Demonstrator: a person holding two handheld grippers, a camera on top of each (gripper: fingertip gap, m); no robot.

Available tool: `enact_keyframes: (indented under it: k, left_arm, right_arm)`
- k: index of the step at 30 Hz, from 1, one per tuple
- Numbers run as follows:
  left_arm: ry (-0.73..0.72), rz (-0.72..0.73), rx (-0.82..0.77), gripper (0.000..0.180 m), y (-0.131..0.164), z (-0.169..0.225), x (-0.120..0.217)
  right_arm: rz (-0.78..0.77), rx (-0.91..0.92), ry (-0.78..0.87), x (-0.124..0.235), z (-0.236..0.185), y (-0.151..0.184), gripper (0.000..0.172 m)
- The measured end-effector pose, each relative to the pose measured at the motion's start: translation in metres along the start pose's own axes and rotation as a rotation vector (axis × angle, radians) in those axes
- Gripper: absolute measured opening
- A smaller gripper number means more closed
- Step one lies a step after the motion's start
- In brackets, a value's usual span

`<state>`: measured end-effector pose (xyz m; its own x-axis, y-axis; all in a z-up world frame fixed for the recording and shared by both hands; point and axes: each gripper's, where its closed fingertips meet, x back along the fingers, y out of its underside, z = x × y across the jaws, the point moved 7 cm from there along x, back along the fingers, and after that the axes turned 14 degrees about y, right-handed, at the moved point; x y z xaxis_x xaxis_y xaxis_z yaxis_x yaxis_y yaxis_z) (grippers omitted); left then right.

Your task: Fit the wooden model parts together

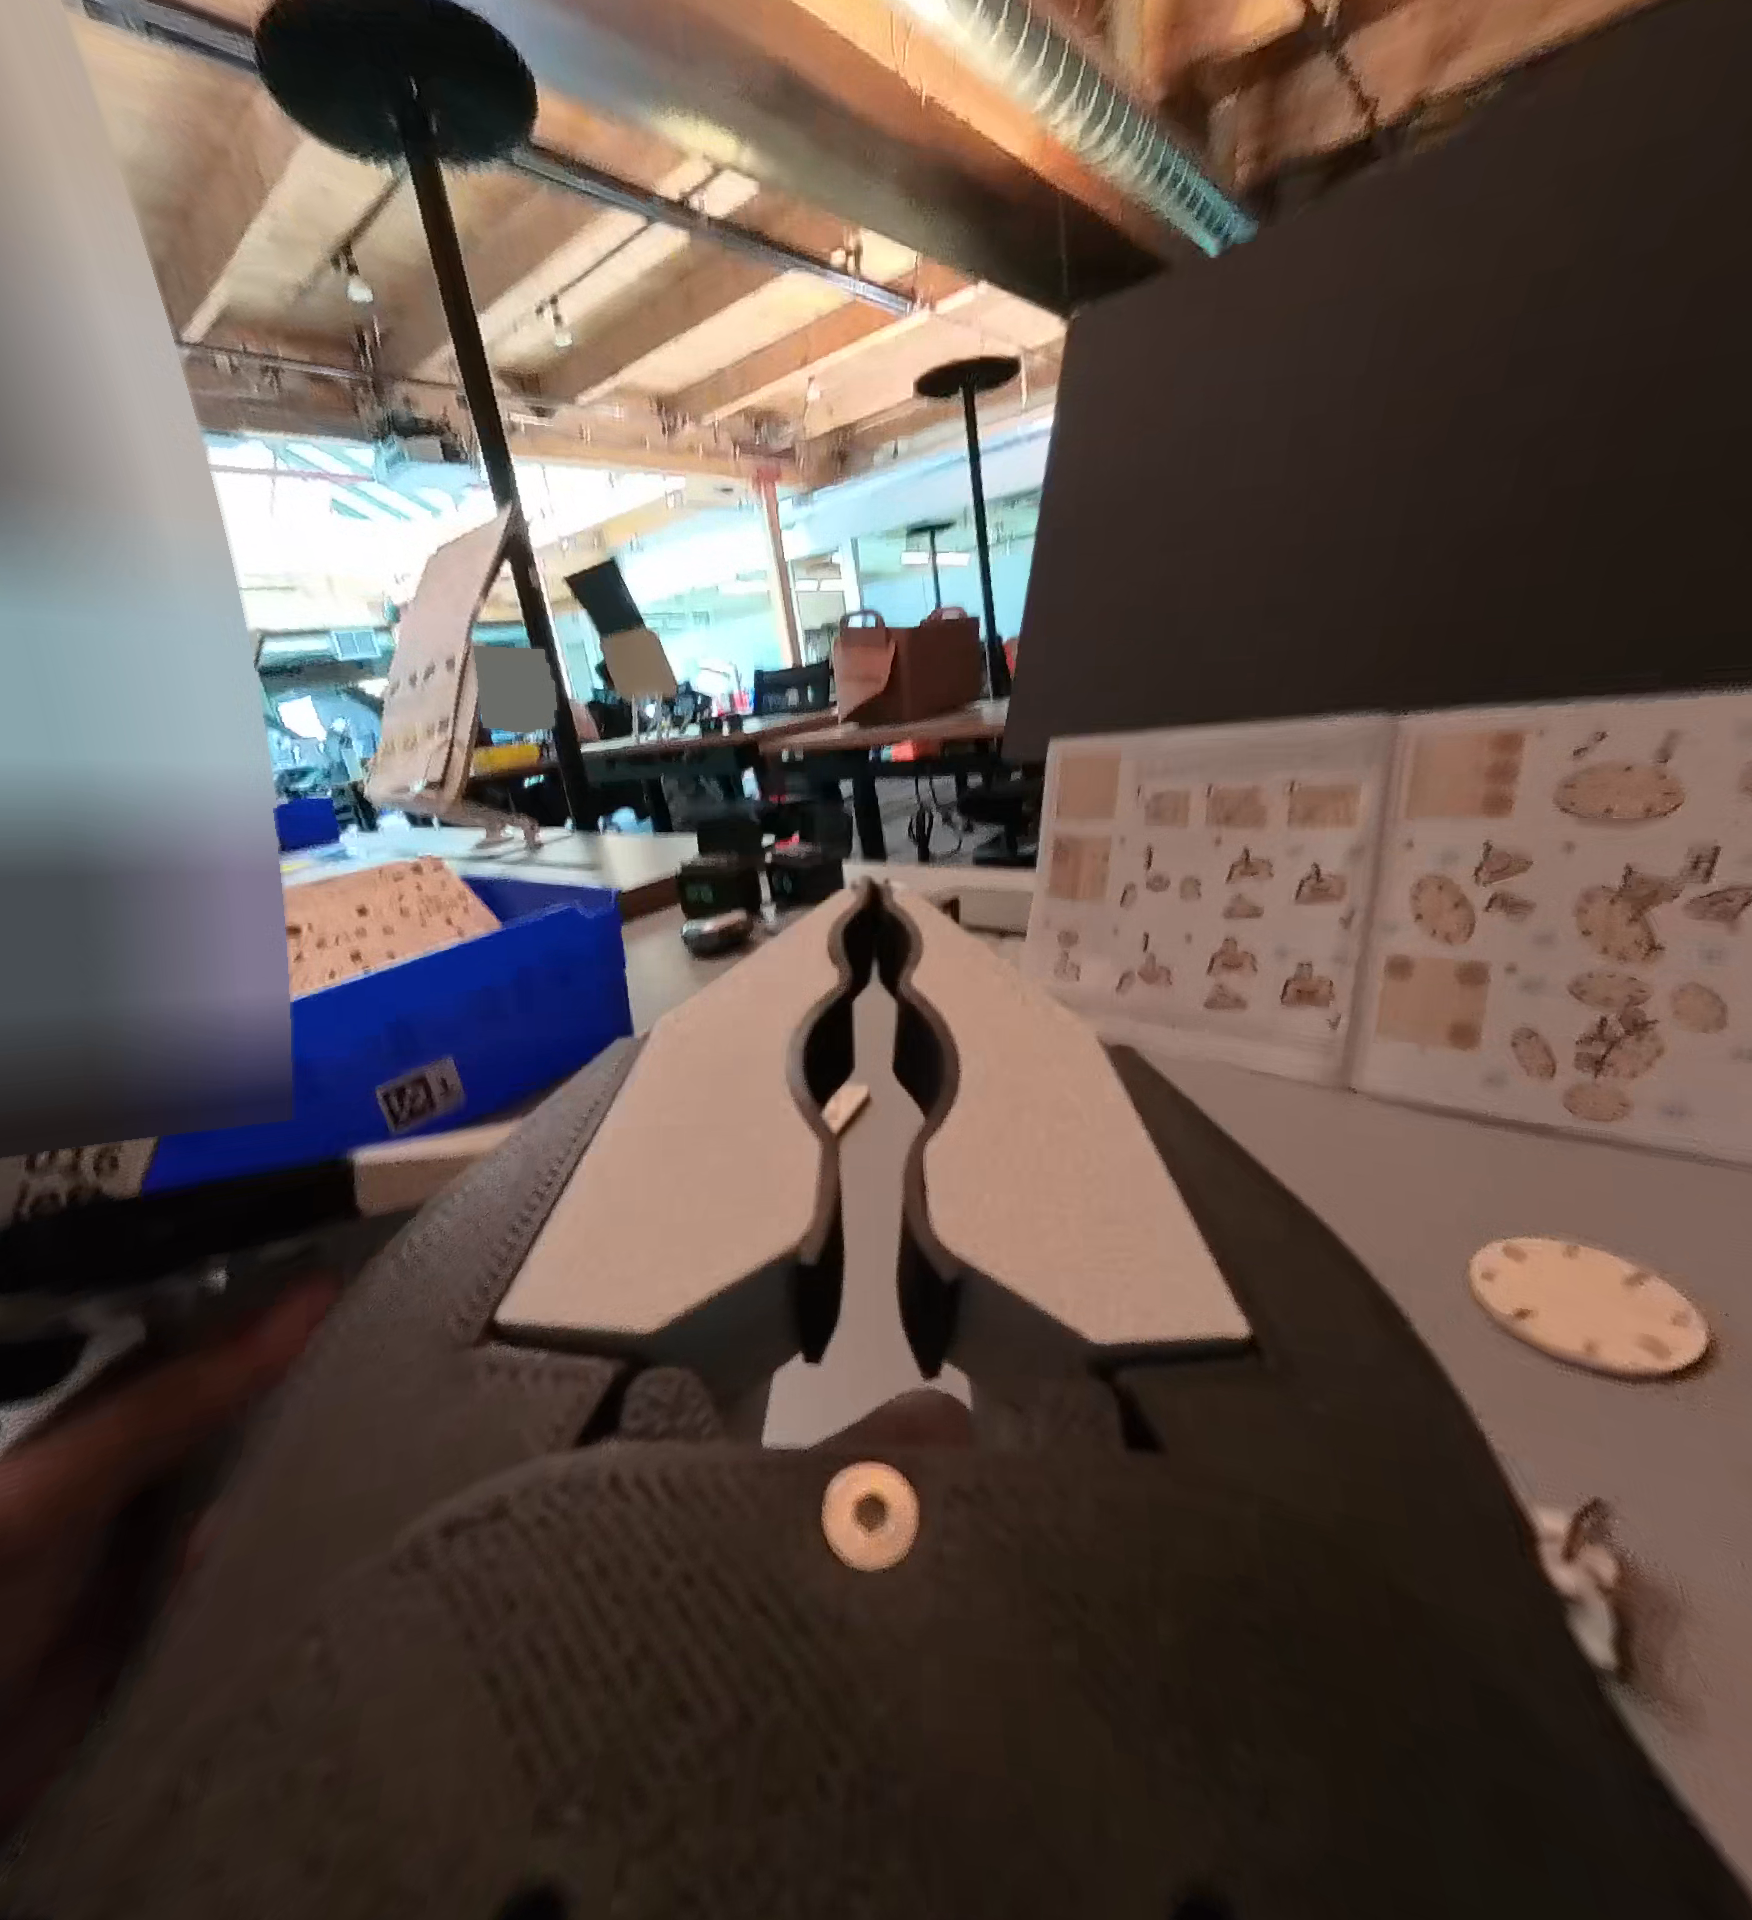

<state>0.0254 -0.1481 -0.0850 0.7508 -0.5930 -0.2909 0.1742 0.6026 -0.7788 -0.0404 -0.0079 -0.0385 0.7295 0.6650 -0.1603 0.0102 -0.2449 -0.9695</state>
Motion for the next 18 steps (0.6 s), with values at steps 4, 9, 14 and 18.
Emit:
enact_keyframes:
  k: [4, 9, 14, 18]
  left_arm:
    - [0.0, -0.003, -0.003, 0.0, 0.0, 0.0, 0.0]
    - [-0.002, 0.002, -0.004, 0.0, 0.0, 0.0, 0.0]
    - [0.002, -0.001, -0.003, 0.0, 0.0, 0.001, 0.0]
    - [-0.004, 0.0, -0.007, 0.0, 0.0, 0.001, 0.0]
  right_arm:
    - [-0.056, 0.046, 0.019, -0.001, -0.001, 0.016, 0.0]
    - [-0.032, 0.018, 0.032, -0.003, 0.001, 0.009, 0.0]
    - [-0.044, 0.077, 0.023, -0.006, -0.005, 0.011, 0.0]
    - [-0.036, 0.049, 0.053, -0.004, 0.0, 0.013, 0.0]
